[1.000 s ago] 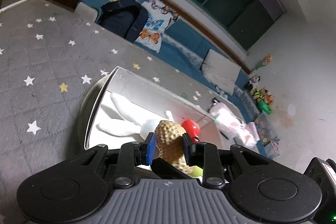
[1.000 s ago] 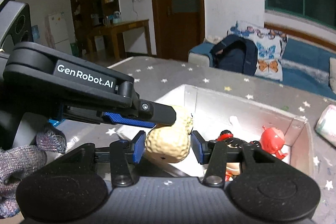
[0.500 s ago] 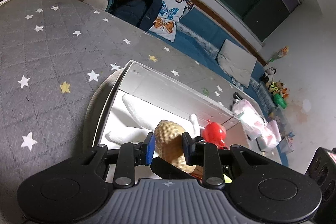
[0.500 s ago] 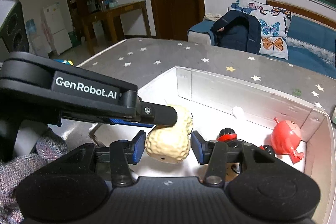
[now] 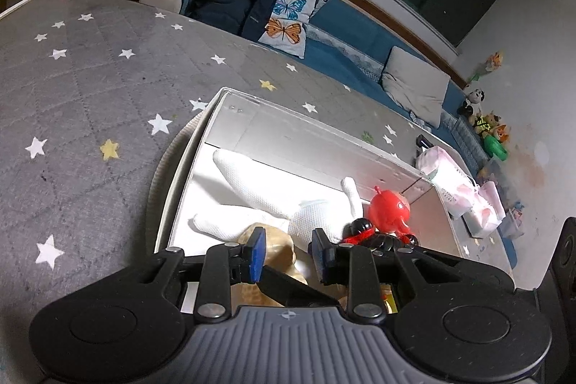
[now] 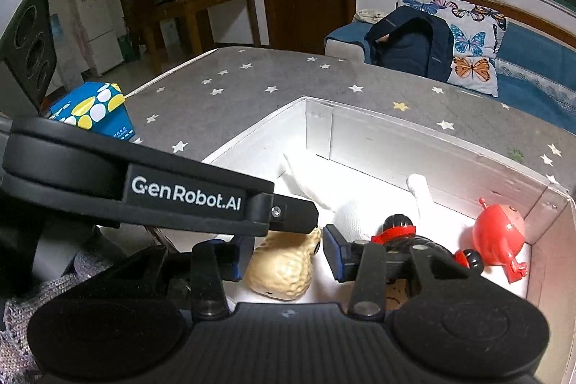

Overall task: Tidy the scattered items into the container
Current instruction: 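Carry the peanut toy over the box rim with both tools, then lower the peanut toy into the box and open both tools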

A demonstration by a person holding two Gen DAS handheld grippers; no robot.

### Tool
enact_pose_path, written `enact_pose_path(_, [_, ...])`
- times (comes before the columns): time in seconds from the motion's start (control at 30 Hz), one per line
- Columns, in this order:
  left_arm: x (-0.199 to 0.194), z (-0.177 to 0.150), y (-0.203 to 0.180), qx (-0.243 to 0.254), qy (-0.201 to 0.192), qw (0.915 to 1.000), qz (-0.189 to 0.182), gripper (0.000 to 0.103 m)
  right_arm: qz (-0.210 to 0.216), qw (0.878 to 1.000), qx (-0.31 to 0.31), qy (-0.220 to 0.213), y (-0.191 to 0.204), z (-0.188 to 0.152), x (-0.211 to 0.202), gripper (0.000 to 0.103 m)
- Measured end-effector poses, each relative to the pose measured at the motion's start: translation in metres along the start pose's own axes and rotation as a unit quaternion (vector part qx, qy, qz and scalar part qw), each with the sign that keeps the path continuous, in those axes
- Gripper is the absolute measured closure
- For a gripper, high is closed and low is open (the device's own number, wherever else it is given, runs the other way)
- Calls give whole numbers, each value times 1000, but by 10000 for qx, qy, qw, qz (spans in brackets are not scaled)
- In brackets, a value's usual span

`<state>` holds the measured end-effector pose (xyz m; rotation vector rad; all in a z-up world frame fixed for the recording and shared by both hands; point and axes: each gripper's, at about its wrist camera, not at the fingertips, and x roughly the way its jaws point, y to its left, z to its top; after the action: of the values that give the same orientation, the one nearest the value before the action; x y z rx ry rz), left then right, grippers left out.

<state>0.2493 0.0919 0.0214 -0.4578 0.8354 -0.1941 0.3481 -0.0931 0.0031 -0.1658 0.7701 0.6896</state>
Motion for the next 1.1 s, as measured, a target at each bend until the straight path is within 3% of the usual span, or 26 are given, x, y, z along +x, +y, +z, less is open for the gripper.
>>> enact_pose_path(0.5, [-8,-1,-3,103,-133,9998,116,73,-50,9998,103,-140,-2,-3,-13,59])
enact_pose_path(0.57, [-11,-1,-3,142,-182,9996,149,73,-64,9998,102,-167,-1,-4,-16,51])
enact_pose_path(0.67, [-17,-2,-7,213,-260,9993,181,73,-84,9997,114,-214,0,-5,-20,49])
enact_pose_path(0.77, [-25,-5,-10,305,-358,9986,246,73,-125,9995,136,-266,0,-7,-25,37])
enact_pose_path(1.1, [-42,-18,-21,589,-565,9953,519,73,-251,9983,164,-508,0,-19,-47,20])
